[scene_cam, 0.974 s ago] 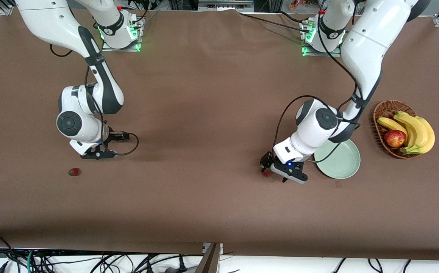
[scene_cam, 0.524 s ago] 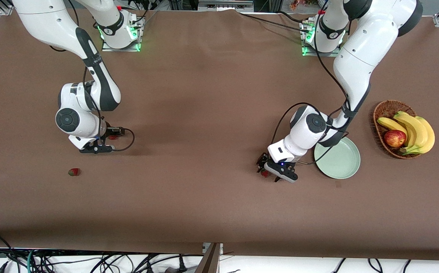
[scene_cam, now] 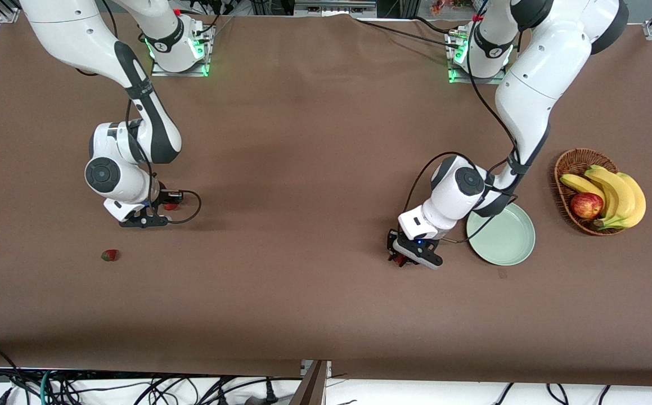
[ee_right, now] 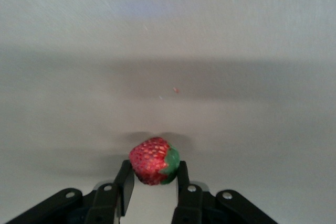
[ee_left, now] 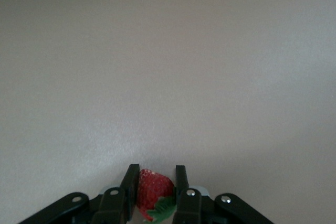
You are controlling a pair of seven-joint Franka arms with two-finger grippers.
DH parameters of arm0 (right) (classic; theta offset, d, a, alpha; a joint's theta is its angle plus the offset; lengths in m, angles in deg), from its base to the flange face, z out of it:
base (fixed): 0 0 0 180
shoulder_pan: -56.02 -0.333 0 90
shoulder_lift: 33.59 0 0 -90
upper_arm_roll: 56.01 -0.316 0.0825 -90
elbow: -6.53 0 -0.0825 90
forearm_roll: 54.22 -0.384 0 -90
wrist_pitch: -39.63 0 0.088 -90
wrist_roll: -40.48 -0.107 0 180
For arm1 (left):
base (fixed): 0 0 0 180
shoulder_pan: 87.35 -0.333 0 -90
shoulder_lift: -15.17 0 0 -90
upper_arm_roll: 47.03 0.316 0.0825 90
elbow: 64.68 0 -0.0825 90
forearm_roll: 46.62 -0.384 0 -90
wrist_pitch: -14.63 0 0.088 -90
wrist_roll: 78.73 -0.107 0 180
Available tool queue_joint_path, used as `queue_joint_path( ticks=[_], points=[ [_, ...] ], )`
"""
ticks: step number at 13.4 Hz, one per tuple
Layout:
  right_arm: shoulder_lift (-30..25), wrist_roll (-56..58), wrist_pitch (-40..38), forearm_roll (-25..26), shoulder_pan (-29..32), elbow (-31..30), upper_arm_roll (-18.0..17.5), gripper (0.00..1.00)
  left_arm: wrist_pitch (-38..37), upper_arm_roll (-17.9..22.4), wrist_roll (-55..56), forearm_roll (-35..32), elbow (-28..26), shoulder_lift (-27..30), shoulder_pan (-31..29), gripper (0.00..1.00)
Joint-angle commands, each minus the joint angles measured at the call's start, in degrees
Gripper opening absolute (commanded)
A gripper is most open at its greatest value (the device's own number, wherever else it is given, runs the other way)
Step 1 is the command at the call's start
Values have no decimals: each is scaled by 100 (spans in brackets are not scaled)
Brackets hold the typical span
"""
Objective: Collect all strawberries into plate
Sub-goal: 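Drop the strawberry on the plate while the right gripper sets another mid-table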
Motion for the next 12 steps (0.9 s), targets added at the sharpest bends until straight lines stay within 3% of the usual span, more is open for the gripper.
queue_joint_path(
  ticks=[1, 3, 6, 8, 10, 12],
  points=[
    [-65, -371, -515, -56, -1, 589, -388, 11, -118, 3, 2, -150, -634, 768, -194, 0],
    [66, -1161, -693, -56, -106, 1126, -819, 11, -843, -40, 2, -150, -872, 1312, -396, 0],
    [960, -2707, -632, -91, -351, 2371, -1627, 11, -2794, -50, -207, -141, -768, 1972, -423, 0],
    [1768, -3726, -588, -91, -920, 3495, -1735, 11, -3447, -41, -1108, -141, -768, 2123, -728, 0],
    [2446, -4623, -300, -74, -1737, 4525, -1726, 11, -3573, -41, -2837, -133, -820, 2063, -1343, 0],
    [2912, -5467, 306, -74, -2318, 5081, -1726, 12, -3538, -41, -4149, -98, -838, 1852, -1941, 0]
  ],
)
